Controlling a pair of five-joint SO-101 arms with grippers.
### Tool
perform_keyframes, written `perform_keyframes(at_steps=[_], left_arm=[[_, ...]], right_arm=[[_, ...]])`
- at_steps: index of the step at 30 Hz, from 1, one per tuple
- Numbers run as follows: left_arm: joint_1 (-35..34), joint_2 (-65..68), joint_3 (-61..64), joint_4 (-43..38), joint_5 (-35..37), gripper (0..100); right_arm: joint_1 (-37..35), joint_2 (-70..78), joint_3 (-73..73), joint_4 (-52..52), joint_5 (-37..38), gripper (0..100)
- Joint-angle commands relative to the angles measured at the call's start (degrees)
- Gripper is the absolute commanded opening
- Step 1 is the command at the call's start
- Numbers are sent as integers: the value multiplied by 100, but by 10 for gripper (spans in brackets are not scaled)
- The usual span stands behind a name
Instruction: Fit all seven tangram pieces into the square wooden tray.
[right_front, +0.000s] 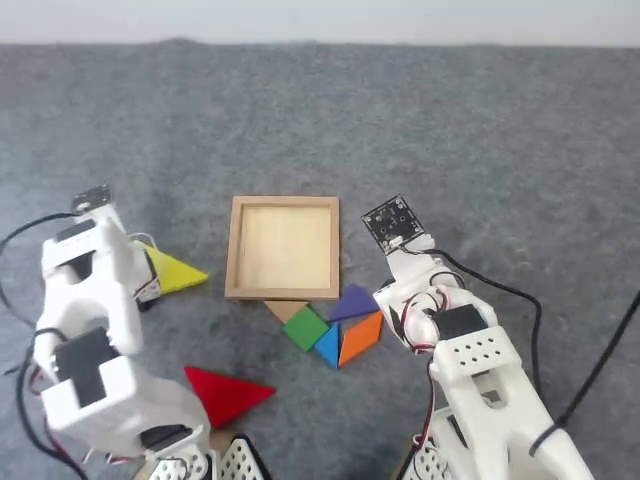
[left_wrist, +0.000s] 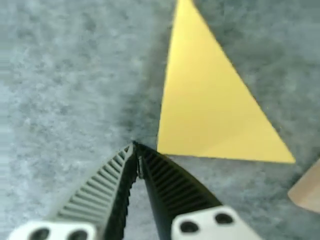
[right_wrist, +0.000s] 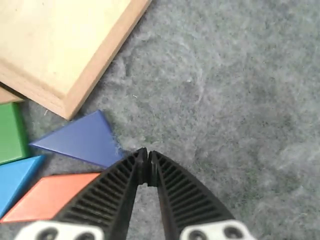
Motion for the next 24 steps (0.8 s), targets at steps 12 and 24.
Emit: perform_keyframes(at_steps=[12, 24], left_arm=[[1046, -791, -145, -352, 299, 14], [-1371, -2303, 505, -255, -185, 24]], right_arm=[[-48, -189, -70, -48, 0, 9], [-971, 40, -2268, 1622, 703, 25]])
